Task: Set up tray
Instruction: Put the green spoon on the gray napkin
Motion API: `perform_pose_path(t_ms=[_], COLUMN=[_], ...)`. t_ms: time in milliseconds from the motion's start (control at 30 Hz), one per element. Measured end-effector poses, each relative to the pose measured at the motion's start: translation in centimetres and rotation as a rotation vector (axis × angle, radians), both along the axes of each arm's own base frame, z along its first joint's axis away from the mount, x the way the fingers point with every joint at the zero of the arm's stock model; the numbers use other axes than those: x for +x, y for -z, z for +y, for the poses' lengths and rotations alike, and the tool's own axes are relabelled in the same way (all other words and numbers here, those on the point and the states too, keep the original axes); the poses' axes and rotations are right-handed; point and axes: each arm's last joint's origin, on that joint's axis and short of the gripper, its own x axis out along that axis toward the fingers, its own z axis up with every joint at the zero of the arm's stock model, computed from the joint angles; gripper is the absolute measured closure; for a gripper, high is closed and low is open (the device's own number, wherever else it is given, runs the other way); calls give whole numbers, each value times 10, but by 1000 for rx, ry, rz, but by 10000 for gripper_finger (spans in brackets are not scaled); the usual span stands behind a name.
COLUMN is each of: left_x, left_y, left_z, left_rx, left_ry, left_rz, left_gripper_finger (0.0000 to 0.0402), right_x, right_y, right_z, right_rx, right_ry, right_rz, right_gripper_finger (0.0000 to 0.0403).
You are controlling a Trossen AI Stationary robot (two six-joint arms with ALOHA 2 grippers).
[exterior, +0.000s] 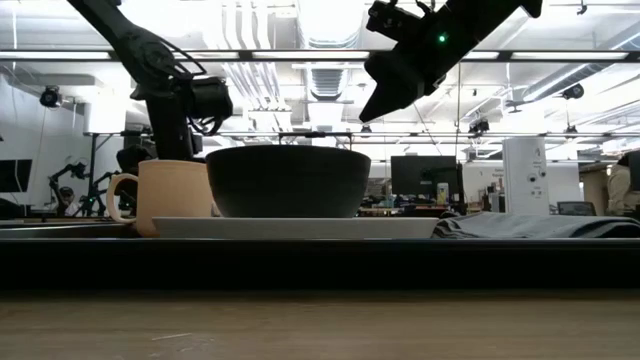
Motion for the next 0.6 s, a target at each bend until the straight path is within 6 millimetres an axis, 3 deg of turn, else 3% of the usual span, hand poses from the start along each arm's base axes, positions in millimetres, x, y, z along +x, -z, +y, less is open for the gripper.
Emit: perform_pose_path(t_ms=[133, 233, 367, 600], left_x=[0, 3, 5, 11], left_y=[0, 0, -1, -5], left_z=[0, -2, -2, -1], left_rx=[4, 11, 22, 31], left_ry=[1, 6, 17, 83], left_rz=[2, -7, -20, -59], left_gripper_finger=[401, 401, 401, 401], right_x=[0, 0, 1, 9], right_y=[0, 4, 23, 60], right_z=[-1, -6, -23, -43], right_rx=[-3, -33, -118, -137], right_ry=[3, 110, 262, 306], right_rz=[0, -34, -11, 122], right_gripper_finger=[312, 312, 312, 312])
